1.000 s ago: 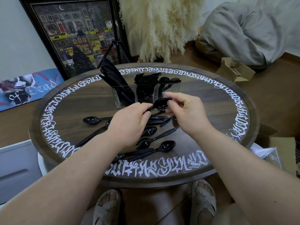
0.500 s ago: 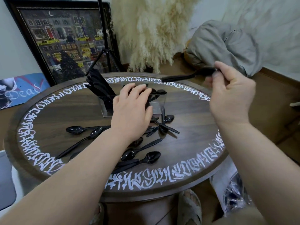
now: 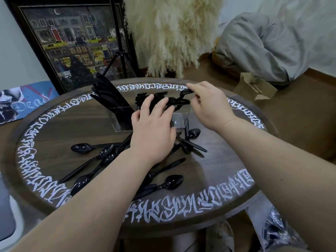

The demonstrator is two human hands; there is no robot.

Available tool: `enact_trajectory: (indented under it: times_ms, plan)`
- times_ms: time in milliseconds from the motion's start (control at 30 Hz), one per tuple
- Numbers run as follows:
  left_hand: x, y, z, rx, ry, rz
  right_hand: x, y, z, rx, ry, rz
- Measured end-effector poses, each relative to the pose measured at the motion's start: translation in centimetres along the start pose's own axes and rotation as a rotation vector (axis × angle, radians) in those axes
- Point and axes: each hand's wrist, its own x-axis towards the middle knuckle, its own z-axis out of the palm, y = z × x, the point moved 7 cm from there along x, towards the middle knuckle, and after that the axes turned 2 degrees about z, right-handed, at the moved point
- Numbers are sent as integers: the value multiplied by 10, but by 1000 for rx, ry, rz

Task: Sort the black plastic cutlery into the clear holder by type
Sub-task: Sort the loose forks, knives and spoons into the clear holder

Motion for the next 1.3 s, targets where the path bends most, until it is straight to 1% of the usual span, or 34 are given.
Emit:
enact_trajectory:
  times_ms: [100, 167, 200, 233, 333, 367, 400, 433, 500, 633, 700, 800, 933, 1000, 1100, 1167, 1233, 1300]
  plan:
    - [1, 0, 1, -12, 2, 6, 2, 1, 12, -66, -175, 10]
    - [0, -1, 2, -24, 2, 3, 0, 4, 20, -109, -263, 31]
    - [-1, -2, 1, -34, 23, 10, -2, 6, 21, -96, -270, 50]
    - [-2, -2, -2, -49, 63, 22, -6, 8, 19, -63, -240, 69]
    - [-4, -6, -14, -129, 226, 35, -26, 20, 5, 64, -52, 172]
    - [-5, -8, -18, -156, 267, 41, -35, 27, 6, 75, -38, 212]
    - [-6, -9, -19, -173, 290, 48, -44, 33, 11, 59, -66, 240]
    - [-6, -9, -20, -184, 289, 54, -52, 38, 20, 31, -129, 256]
    - [-8, -10, -13, -191, 217, 58, -66, 44, 40, -7, -290, 249]
    - [-14, -11, 14, -115, -71, 27, -79, 41, 74, -68, -575, 177]
    - [-17, -12, 25, -65, -192, 11, -83, 41, 85, -116, -660, 177]
    - [-22, -13, 38, -10, -299, -10, -83, 43, 83, -144, -630, 187]
    - [-23, -9, 46, 2, -339, 8, -89, 48, 67, -120, -630, 191]
    - [-23, -5, 48, -9, -356, 26, -94, 53, 58, -136, -668, 194]
    - [-21, 5, 50, -26, -367, 51, -104, 61, 46, -176, -776, 225]
    - [-20, 14, 52, -36, -364, 71, -109, 66, 37, -130, -810, 269]
    - [-19, 24, 55, -47, -357, 94, -109, 72, 30, -12, -735, 312]
    - [-19, 32, 60, -64, -356, 111, -106, 81, 27, -7, -645, 318]
